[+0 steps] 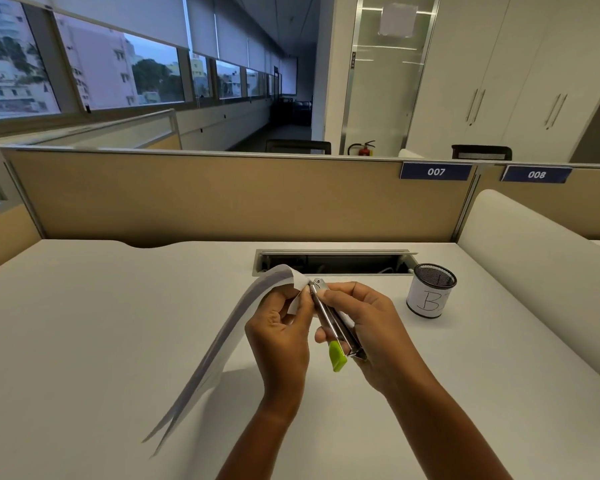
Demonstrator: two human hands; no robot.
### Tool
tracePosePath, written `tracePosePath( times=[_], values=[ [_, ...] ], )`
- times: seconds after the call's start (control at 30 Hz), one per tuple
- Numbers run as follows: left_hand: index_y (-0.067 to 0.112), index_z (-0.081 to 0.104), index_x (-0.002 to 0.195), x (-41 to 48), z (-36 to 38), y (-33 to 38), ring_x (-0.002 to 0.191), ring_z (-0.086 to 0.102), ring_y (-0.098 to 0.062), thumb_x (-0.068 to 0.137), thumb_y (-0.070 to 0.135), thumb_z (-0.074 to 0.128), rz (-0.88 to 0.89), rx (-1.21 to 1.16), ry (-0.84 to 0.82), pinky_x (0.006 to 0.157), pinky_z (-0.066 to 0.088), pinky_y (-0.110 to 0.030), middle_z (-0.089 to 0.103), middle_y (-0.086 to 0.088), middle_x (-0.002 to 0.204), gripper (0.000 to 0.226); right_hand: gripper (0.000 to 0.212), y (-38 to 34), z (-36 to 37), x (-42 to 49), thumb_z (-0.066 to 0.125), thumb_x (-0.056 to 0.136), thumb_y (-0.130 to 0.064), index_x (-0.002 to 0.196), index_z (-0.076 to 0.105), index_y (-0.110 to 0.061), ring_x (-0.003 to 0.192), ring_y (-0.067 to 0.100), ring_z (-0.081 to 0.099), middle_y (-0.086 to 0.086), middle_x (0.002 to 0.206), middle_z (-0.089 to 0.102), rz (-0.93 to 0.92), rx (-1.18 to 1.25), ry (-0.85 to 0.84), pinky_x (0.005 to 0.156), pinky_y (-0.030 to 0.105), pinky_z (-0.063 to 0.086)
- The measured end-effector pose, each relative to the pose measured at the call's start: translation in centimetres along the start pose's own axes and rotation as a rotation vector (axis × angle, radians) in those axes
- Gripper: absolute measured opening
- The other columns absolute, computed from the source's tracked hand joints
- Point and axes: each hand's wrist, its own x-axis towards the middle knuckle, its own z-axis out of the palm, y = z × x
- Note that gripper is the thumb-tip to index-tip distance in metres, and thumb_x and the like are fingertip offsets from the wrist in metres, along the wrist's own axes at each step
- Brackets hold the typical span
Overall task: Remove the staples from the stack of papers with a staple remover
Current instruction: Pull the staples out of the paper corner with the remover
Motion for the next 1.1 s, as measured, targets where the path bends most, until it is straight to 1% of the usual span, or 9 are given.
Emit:
tracePosePath(
  times=[0.1, 0.23, 0.33, 0.5, 0.63, 0.7, 0.83, 1.0, 1.1],
  values=[
    [0.002, 0.065, 0.091, 0.0, 0.1, -0.1, 0.071, 0.059, -0.003, 0.072, 0.009, 0.064, 0.0, -0.005, 0.015, 0.061, 0.045, 0.002, 0.063, 0.001, 0.086, 0.02, 0.01, 0.2, 0.1, 0.1, 0.054, 0.087, -0.015, 0.088, 0.061, -0.007, 0.038, 0.013, 0.06, -0.004, 0.049, 0.067, 0.011, 0.017, 0.006, 0.042, 0.02, 0.049],
    [0.0, 0.065, 0.09, -0.1, 0.2, -0.2, 0.074, 0.062, -0.016, 0.073, 0.01, 0.064, -0.019, 0.003, 0.014, 0.066, 0.046, -0.015, 0.067, -0.007, 0.085, 0.02, 0.012, 0.4, 0.0, 0.2, 0.053, 0.087, -0.017, 0.085, 0.061, -0.009, 0.038, 0.012, 0.06, -0.006, 0.047, 0.067, 0.018, 0.031, 0.012, 0.042, 0.019, 0.049],
    [-0.002, 0.065, 0.089, -0.2, 0.3, -0.2, 0.074, 0.065, -0.022, 0.073, 0.008, 0.064, -0.016, -0.001, 0.015, 0.067, 0.049, -0.02, 0.067, -0.008, 0.085, 0.019, 0.013, 0.6, 0.0, 0.2, 0.053, 0.087, -0.018, 0.084, 0.062, -0.01, 0.038, 0.012, 0.061, -0.007, 0.047, 0.067, 0.021, 0.043, 0.02, 0.041, 0.017, 0.049],
    [-0.002, 0.064, 0.092, -0.4, 0.3, 0.1, 0.077, 0.067, -0.031, 0.073, 0.013, 0.062, -0.06, -0.022, 0.009, 0.069, 0.057, -0.052, 0.07, -0.016, 0.089, 0.024, 0.014, 0.7, 0.1, 0.2, 0.053, 0.088, -0.018, 0.083, 0.063, -0.01, 0.037, 0.012, 0.061, -0.006, 0.047, 0.067, 0.033, 0.071, 0.032, 0.041, 0.016, 0.049],
    [-0.002, 0.064, 0.094, -0.5, 0.3, 0.5, 0.078, 0.067, -0.034, 0.072, 0.017, 0.061, -0.074, -0.044, 0.006, 0.066, 0.056, -0.058, 0.069, -0.015, 0.092, 0.029, 0.015, 0.6, 0.0, 0.2, 0.053, 0.088, -0.018, 0.082, 0.064, -0.009, 0.037, 0.012, 0.06, -0.005, 0.047, 0.067, 0.056, 0.118, 0.038, 0.039, 0.014, 0.049],
    [-0.001, 0.063, 0.095, -0.5, 0.4, 0.7, 0.075, 0.067, -0.037, 0.071, 0.021, 0.059, -0.072, -0.044, 0.003, 0.065, 0.056, -0.058, 0.068, -0.013, 0.092, 0.032, 0.015, 0.6, 0.0, 0.2, 0.053, 0.088, -0.018, 0.081, 0.064, -0.01, 0.037, 0.012, 0.06, -0.004, 0.048, 0.067, 0.075, 0.153, 0.04, 0.038, 0.014, 0.048],
    [-0.002, 0.063, 0.092, -0.5, 0.6, 0.7, 0.072, 0.067, -0.038, 0.074, 0.006, 0.063, -0.086, -0.039, 0.005, 0.068, 0.057, -0.053, 0.064, -0.006, 0.089, 0.02, 0.016, 0.8, 0.1, 0.1, 0.054, 0.087, -0.018, 0.078, 0.065, -0.011, 0.037, 0.012, 0.059, -0.001, 0.049, 0.068, 0.119, 0.238, 0.081, 0.039, 0.015, 0.05],
    [0.0, 0.063, 0.088, -0.5, 1.0, 0.8, 0.072, 0.064, -0.017, 0.073, -0.001, 0.062, -0.086, -0.08, 0.026, 0.063, 0.051, -0.009, 0.062, 0.0, 0.085, 0.015, 0.019, 0.8, 0.4, -0.1, 0.055, 0.086, -0.019, 0.071, 0.064, -0.014, 0.036, 0.011, 0.06, -0.002, 0.046, 0.068, 0.159, 0.336, 0.148, 0.037, 0.015, 0.049],
    [0.006, 0.061, 0.086, -0.4, 1.1, 1.1, 0.067, 0.062, -0.016, 0.074, -0.002, 0.061, -0.082, -0.101, 0.036, 0.062, 0.05, -0.007, 0.062, 0.001, 0.084, 0.014, 0.015, 0.8, 0.7, -0.2, 0.056, 0.086, -0.019, 0.074, 0.063, -0.013, 0.035, 0.01, 0.06, -0.003, 0.044, 0.067, 0.172, 0.399, 0.176, 0.036, 0.014, 0.047]
  ],
)
